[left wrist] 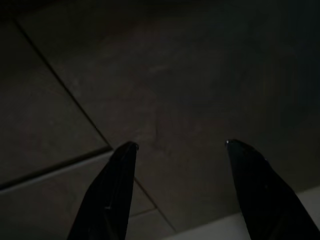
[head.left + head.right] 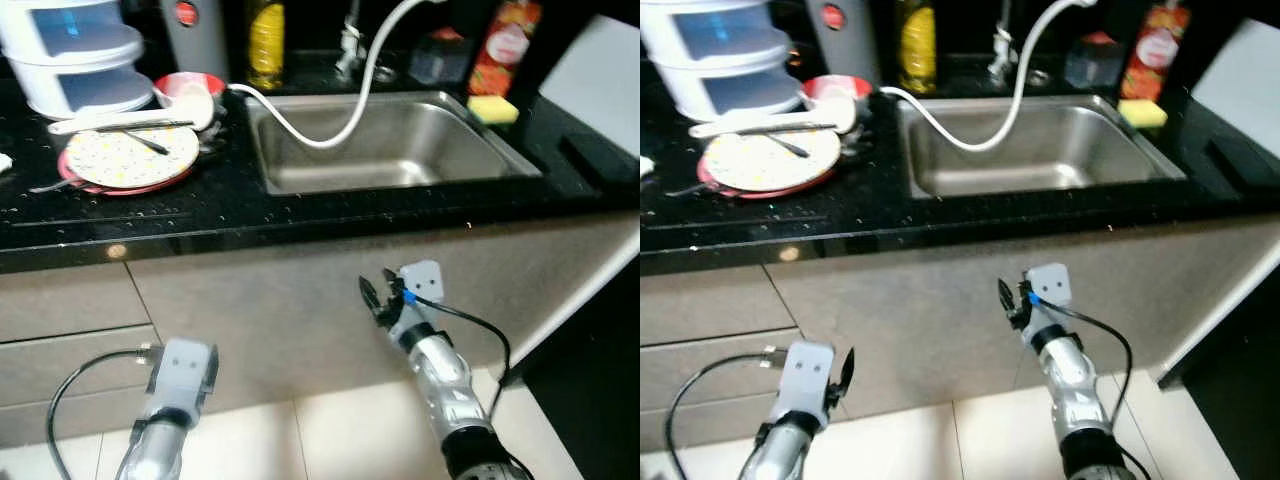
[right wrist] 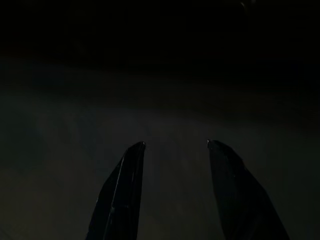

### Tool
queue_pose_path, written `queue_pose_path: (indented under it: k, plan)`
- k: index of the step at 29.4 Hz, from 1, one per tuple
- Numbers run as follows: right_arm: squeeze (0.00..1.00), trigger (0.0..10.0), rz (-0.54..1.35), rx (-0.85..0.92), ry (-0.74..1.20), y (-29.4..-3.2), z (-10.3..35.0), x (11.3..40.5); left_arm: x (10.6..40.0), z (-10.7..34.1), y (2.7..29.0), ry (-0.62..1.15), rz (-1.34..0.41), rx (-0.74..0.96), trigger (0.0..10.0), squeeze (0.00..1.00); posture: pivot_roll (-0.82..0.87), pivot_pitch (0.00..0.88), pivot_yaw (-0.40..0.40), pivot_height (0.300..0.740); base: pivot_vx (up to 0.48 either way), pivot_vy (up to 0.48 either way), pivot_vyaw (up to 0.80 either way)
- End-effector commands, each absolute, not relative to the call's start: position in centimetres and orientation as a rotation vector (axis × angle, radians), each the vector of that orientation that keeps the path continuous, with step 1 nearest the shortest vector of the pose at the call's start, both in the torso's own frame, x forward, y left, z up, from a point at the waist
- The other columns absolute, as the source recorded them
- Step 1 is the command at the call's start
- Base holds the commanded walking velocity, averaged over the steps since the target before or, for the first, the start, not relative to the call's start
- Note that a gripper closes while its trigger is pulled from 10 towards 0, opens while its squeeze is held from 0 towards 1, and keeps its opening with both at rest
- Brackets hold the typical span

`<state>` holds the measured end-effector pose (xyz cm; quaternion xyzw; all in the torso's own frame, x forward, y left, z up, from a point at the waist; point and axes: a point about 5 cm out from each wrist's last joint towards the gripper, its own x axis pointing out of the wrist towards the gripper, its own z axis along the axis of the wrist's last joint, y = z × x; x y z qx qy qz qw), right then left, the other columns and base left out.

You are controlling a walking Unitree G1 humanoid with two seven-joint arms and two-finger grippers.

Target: Kitchen organization

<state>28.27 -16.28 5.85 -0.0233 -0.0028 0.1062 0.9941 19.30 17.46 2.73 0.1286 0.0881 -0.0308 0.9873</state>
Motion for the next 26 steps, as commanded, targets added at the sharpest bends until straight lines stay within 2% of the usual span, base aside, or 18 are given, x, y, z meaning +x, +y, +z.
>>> queue_pose_path:
  k: [1, 3, 7, 11, 19, 22, 25, 26]
  plan:
    - [0.00, 10.0, 0.173, -0.050, -0.006, -17.1, 6.0, 27.5, 19.3, 4.7, 16.2, 0.120, -0.177, 0.241, 10.0, 0.00, 0.04, 0.000, -0.045, 0.740, 0.000, 0.000, 0.00]
    - [0.00, 10.0, 0.159, -0.018, -0.076, -16.6, 8.6, 26.8, 19.6, 8.0, 15.5, 0.021, -0.256, 0.216, 10.0, 0.00, 0.04, 0.000, -0.041, 0.740, 0.000, 0.000, 0.00]
    - [0.00, 10.0, 0.140, 0.016, -0.128, -16.2, 10.9, 27.0, 20.6, 10.3, 15.0, -0.044, -0.291, 0.217, 10.0, 0.00, 0.03, 0.000, -0.036, 0.740, 0.000, 0.000, 0.00]
    - [0.00, 10.0, 0.090, 0.019, -0.263, -16.1, 15.2, 27.2, 22.3, 14.8, 13.2, -0.188, -0.375, 0.210, 10.0, 0.00, 0.01, 0.000, -0.017, 0.740, 0.000, 0.000, 0.00]
    - [0.00, 10.0, 0.049, -0.004, -0.301, -16.7, 17.6, 25.1, 23.0, 17.2, 13.4, -0.218, -0.380, 0.191, 10.0, 0.00, -0.02, 0.000, 0.012, 0.740, 0.000, 0.000, 0.00]
    - [0.00, 10.0, 0.024, 0.041, -0.353, -16.8, 19.9, 26.9, 24.4, 18.6, 14.1, -0.243, -0.327, 0.216, 10.0, 0.00, -0.04, 0.000, 0.041, 0.740, 0.000, 0.000, 0.00]
    - [0.00, 10.0, 0.009, 0.069, -0.423, -17.1, 22.7, 30.4, 26.6, 21.4, 14.7, -0.332, -0.234, 0.182, 10.0, 0.00, -0.04, 0.000, 0.057, 0.740, 0.000, 0.000, 0.00]
    - [0.00, 10.0, 0.009, 0.069, -0.423, -17.1, 22.7, 30.4, 26.6, 21.4, 14.7, -0.332, -0.234, 0.182, 10.0, 0.00, -0.04, 0.000, 0.057, 0.740, 0.000, 0.000, 0.00]
